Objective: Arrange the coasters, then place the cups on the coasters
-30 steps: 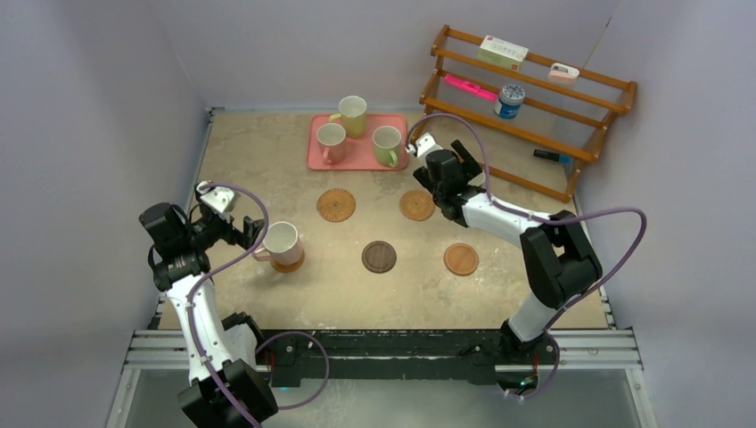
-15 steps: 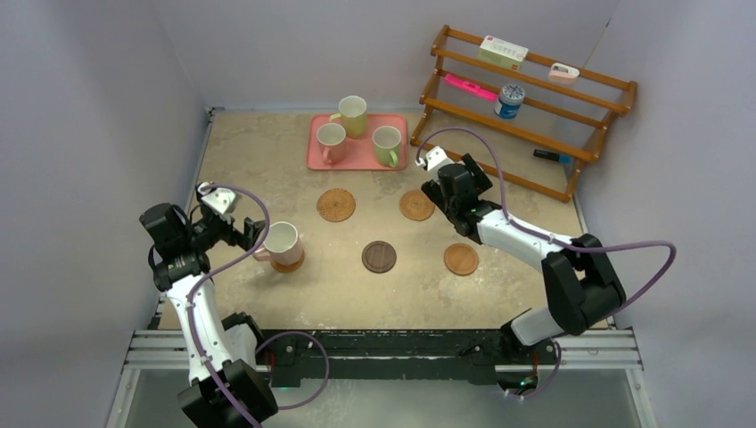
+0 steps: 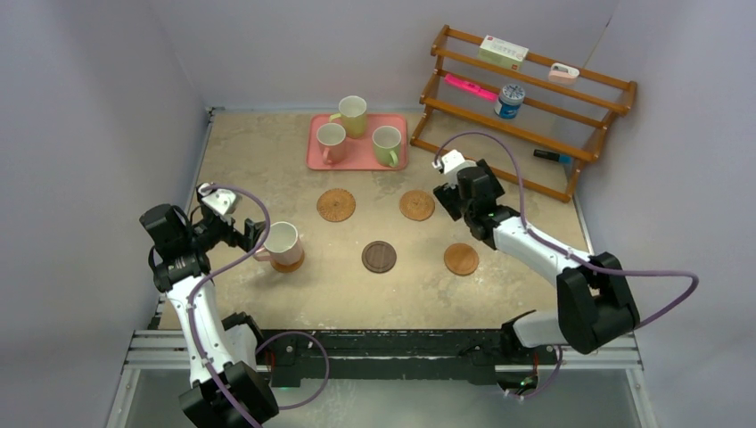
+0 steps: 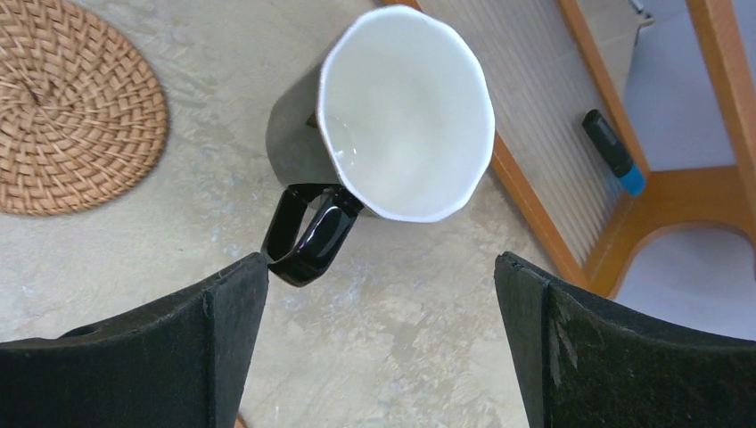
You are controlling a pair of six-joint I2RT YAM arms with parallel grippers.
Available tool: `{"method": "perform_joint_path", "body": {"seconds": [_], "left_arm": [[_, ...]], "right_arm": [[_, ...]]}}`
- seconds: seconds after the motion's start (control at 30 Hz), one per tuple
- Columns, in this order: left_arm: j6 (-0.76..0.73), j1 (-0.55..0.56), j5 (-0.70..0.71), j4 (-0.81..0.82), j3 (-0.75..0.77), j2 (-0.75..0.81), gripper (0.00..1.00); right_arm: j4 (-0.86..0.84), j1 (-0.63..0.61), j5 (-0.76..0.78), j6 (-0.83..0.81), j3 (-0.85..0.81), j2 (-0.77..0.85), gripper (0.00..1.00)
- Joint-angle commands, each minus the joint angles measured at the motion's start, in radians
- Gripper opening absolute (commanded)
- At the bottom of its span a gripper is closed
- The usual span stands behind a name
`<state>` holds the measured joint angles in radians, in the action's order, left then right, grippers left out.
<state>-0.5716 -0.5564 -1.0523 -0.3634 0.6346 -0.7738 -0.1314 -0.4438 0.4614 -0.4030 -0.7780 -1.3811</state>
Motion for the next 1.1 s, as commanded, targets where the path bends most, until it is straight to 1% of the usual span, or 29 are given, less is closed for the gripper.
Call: {"method": "perform_joint_path", "body": {"seconds": [0.0, 0.23, 0.43, 0.73, 0.83, 1.07], "left_arm": [[-0.034, -0.010, -0.041, -0.007, 0.020, 0.015, 1.00], [-0.038, -0.010, -0.042, -0.012, 0.022, 0.016, 1.00], [-0.039, -0.010, -0.041, -0.014, 0.023, 0.015, 1.00], [-0.043, -0.010, -0.041, -0.014, 0.022, 0.010, 1.00], [-0.045, -0.010, -0.040, -0.014, 0.022, 0.006, 1.00], [-0.053, -0.010, -0.042, -0.018, 0.021, 0.005, 1.00]], "right_arm": [[0.041, 0.089, -0.136, 0.061, -0.009, 0.042, 0.98], [0.037, 0.172, -0.246, 0.062, 0.014, 0.083, 0.98], [0.026, 0.263, -0.412, 0.061, 0.023, 0.099, 0.94], [-0.004, 0.323, -0.460, 0.067, 0.016, 0.041, 0.89], [-0.024, 0.341, -0.525, 0.045, 0.026, 0.048, 0.85], [-0.078, 0.370, -0.664, 0.036, 0.031, 0.016, 0.69]]}}
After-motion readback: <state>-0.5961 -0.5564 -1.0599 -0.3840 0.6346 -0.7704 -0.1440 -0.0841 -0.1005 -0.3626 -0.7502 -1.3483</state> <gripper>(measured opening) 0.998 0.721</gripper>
